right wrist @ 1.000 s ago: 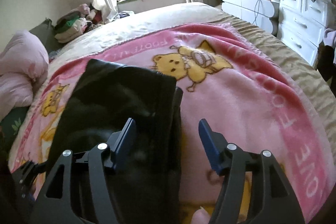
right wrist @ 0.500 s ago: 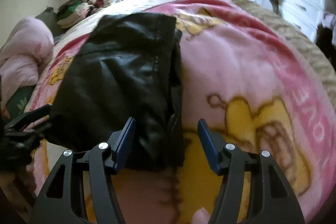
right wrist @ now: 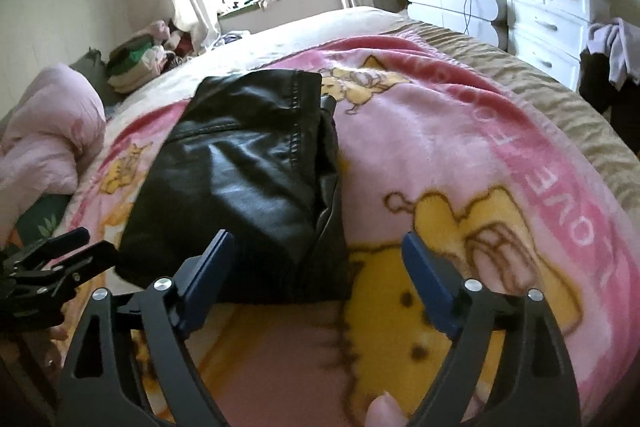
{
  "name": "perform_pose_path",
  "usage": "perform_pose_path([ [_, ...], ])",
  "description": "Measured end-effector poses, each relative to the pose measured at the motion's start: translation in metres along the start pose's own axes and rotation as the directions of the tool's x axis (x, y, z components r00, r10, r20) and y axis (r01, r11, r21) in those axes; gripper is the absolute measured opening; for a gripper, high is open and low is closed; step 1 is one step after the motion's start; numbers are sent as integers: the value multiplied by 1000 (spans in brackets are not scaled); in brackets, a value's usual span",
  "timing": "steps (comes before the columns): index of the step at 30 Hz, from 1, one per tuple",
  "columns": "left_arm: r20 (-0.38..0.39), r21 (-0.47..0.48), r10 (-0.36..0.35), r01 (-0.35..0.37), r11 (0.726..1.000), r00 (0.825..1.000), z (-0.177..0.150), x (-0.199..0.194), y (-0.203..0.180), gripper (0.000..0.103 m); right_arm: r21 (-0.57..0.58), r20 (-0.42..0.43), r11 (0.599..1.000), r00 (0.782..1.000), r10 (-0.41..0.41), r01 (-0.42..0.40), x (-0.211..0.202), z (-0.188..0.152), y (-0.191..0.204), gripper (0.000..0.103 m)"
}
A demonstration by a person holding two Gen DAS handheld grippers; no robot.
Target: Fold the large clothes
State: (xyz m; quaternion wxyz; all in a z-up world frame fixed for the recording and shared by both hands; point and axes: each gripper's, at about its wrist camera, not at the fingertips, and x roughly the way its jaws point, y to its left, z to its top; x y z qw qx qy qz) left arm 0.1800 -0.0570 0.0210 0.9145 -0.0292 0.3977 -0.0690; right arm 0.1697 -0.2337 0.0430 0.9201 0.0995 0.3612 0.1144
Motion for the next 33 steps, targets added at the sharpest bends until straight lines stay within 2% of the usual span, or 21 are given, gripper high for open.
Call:
perform_pose_path([
  [2, 10, 2, 1, -1, 1000, 1000, -3, -7, -1, 94, 2, 15, 1000, 1000, 8, -8, -10, -4, 1, 94],
  [6, 31, 6, 8, -8, 1000, 999, -10, -23, -2, 94, -1, 57, 1000, 998, 30, -30, -34, -12, 10, 98],
  [11, 63, 11, 19, -20, 1000, 998, -21, -45, -5, 94, -19, 118, 999, 992, 33, -31, -64, -23, 22, 99],
  [16, 103, -7, 1, -1, 1000, 995, -34, -64, -4, 94, -83, 182, 997, 983, 24, -9, -93, -36, 38, 99],
  [23, 139, -33, -9, 14, 999, 990, -55, -85, 1, 94, -127, 195, 992, 980, 51, -27, -111, -53, 53, 99],
  [33, 162, -53, -10, 19, 998, 987, -83, -100, 7, 94, -137, 208, 991, 978, 29, 0, -120, -78, 63, 99],
])
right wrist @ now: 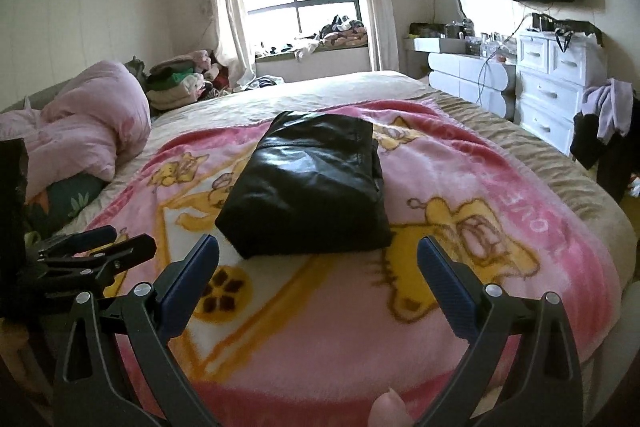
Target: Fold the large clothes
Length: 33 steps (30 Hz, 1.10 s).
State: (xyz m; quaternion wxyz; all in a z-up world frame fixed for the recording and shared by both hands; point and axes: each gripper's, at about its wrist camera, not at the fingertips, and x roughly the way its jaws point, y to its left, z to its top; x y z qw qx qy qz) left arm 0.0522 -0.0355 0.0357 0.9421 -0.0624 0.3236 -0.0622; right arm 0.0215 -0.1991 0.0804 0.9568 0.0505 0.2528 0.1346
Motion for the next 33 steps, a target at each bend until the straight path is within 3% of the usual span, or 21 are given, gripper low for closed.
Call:
perform_pose_path([
  [18, -21, -30, 36, -37, 999, 999, -19, -2, 11, 94, -14, -79, 999, 996, -31, 30, 10, -26, 2, 99],
  [33, -31, -24, 64, -65, 998, 997, -22, 0, 13, 94, -10, -82, 1000, 996, -29, 29, 11, -27, 1, 99],
])
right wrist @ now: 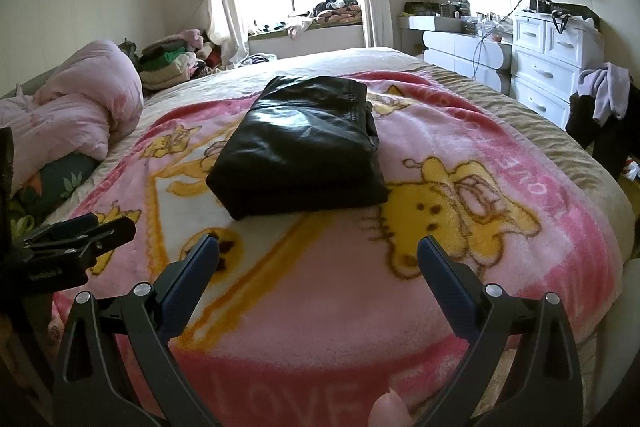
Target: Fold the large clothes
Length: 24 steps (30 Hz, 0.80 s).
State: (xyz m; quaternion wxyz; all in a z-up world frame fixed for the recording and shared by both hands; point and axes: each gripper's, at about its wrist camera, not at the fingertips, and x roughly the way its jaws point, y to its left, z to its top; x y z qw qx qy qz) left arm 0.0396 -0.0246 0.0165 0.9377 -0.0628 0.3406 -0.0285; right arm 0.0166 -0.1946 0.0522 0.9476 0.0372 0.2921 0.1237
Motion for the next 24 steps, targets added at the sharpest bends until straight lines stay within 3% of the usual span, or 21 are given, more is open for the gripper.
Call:
perform_pose_path([
  [24, 7, 10, 20, -20, 1000, 1000, 0, 0, 6, 94, -2, 1, 1000, 1000, -1, 1, 0, -1, 1, 99],
])
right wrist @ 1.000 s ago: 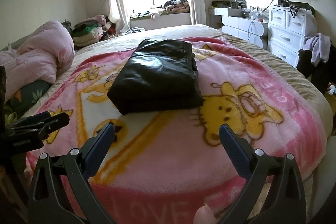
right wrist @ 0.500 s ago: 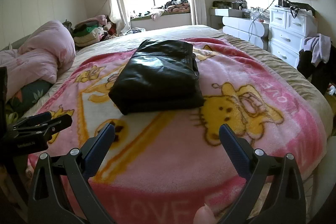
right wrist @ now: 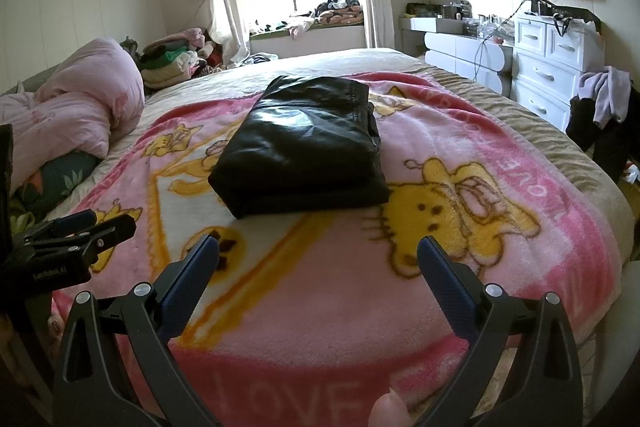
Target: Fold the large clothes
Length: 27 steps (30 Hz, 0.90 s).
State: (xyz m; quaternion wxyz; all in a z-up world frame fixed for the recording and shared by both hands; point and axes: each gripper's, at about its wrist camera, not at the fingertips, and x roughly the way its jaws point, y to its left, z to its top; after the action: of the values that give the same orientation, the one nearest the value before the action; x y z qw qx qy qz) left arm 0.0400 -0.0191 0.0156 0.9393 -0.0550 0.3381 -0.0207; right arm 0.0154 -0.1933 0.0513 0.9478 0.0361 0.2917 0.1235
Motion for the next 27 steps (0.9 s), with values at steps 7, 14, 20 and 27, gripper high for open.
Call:
perform_pose_path([
  [7, 0, 3, 5, -5, 1000, 1000, 1, -1, -1, 94, 1, 2, 1000, 1000, -2, 2, 0, 0, 0, 99],
  [14, 1, 4, 8, -8, 1000, 1000, 1, -2, 0, 94, -2, 3, 1000, 1000, -4, 4, -1, 0, 1, 99],
  [20, 2, 3, 7, -7, 1000, 1000, 1, -1, -2, 94, -1, 1, 1000, 1000, -6, 6, -1, 0, 1, 99],
  [27, -5, 8, 20, -20, 1000, 1000, 0, -2, 0, 94, -2, -3, 1000, 1000, -15, 15, -3, 0, -3, 99],
])
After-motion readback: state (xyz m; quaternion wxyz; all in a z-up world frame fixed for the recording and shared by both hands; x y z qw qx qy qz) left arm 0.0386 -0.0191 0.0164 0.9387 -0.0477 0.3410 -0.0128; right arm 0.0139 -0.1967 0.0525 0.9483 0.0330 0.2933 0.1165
